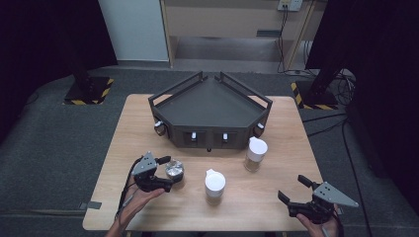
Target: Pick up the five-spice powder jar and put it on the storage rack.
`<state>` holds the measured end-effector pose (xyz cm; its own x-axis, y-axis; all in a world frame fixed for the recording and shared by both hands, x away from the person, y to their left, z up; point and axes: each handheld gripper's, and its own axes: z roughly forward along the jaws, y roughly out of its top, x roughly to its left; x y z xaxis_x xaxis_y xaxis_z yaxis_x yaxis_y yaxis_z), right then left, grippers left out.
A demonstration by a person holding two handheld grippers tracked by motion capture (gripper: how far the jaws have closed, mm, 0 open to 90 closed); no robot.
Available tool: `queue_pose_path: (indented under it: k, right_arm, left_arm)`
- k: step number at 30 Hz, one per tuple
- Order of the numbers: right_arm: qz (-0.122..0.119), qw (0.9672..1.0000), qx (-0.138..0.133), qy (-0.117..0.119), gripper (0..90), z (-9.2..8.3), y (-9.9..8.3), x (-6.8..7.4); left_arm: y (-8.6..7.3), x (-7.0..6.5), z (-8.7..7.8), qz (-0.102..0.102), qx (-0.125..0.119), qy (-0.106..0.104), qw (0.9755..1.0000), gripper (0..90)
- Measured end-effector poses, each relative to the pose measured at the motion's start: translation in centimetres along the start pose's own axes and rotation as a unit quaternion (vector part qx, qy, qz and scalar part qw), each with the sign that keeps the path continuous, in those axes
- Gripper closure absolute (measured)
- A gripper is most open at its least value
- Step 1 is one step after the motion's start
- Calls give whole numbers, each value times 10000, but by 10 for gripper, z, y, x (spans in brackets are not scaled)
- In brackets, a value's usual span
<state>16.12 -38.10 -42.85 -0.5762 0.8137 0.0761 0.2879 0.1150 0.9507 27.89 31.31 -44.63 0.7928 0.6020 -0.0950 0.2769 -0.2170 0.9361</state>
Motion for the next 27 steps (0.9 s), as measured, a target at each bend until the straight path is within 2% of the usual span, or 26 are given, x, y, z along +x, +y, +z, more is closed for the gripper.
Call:
queue_pose_path:
  k: [5, 9, 18, 27]
  right_arm:
    - [2, 10000, -10, -3, 50, 0, 0, -1]
    - [6, 10000, -13, -7, 51, 0, -1, -1]
    - [12, 10000, -12, 1, 52, 0, -1, -1]
    - [21, 10000, -10, 10, 53, 0, -1, -1]
  left_arm:
    - [-3, 1, 3, 101, 13, -23, 9999, 224]
    - [-6, -1, 4, 249, -42, 11, 9997, 324]
    - [-7, -3, 4, 337, -82, 31, 9994, 334]
    - [7, 0, 0, 379, -113, -71, 9992, 334]
